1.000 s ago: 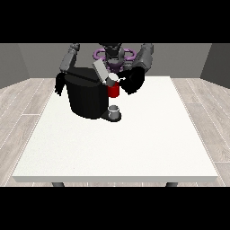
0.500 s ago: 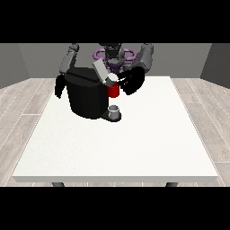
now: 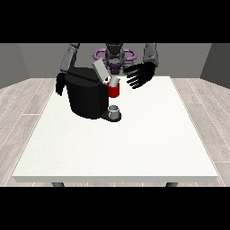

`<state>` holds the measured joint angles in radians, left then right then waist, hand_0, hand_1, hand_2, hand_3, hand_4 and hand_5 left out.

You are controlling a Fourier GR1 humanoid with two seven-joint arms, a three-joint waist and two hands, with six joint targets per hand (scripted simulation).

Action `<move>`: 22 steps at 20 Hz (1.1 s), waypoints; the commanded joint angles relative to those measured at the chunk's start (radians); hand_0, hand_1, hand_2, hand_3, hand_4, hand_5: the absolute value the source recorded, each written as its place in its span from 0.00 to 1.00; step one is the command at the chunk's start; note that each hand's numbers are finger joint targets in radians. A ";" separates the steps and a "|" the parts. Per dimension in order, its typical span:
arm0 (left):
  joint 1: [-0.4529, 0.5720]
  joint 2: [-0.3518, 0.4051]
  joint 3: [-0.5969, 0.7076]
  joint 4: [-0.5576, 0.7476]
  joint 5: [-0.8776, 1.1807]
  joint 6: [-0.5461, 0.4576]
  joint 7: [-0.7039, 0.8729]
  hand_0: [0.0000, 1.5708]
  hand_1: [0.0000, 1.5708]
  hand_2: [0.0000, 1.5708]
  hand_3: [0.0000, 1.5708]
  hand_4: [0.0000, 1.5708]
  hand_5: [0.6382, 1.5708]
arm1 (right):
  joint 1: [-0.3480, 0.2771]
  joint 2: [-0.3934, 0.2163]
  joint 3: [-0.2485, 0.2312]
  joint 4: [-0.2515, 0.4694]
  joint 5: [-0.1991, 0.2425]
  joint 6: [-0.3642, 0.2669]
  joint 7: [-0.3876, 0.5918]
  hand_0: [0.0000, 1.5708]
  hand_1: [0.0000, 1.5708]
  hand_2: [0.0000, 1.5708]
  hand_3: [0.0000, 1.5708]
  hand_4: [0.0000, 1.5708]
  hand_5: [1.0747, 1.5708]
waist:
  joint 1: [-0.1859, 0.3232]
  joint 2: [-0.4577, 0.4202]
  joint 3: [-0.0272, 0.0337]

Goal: Insert the coffee pod into the coffee machine and close the lid

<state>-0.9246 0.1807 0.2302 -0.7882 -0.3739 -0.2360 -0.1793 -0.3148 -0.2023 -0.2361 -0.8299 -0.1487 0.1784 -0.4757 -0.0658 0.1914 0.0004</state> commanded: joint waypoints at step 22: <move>0.793 -0.038 0.087 0.028 0.181 -0.140 -0.215 0.00 0.00 0.00 0.00 0.22 1.00 | 0.296 0.201 0.429 -0.576 0.179 -0.136 0.251 0.00 0.00 0.00 0.00 0.13 1.00 | -0.020 -0.591 -0.0012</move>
<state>-0.1964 0.1221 0.3106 -0.7585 -0.1957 -0.3727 -0.4011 -0.0201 -0.0159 0.1256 -1.2847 0.0081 0.0806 -0.2747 -0.0790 -0.3542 -0.0012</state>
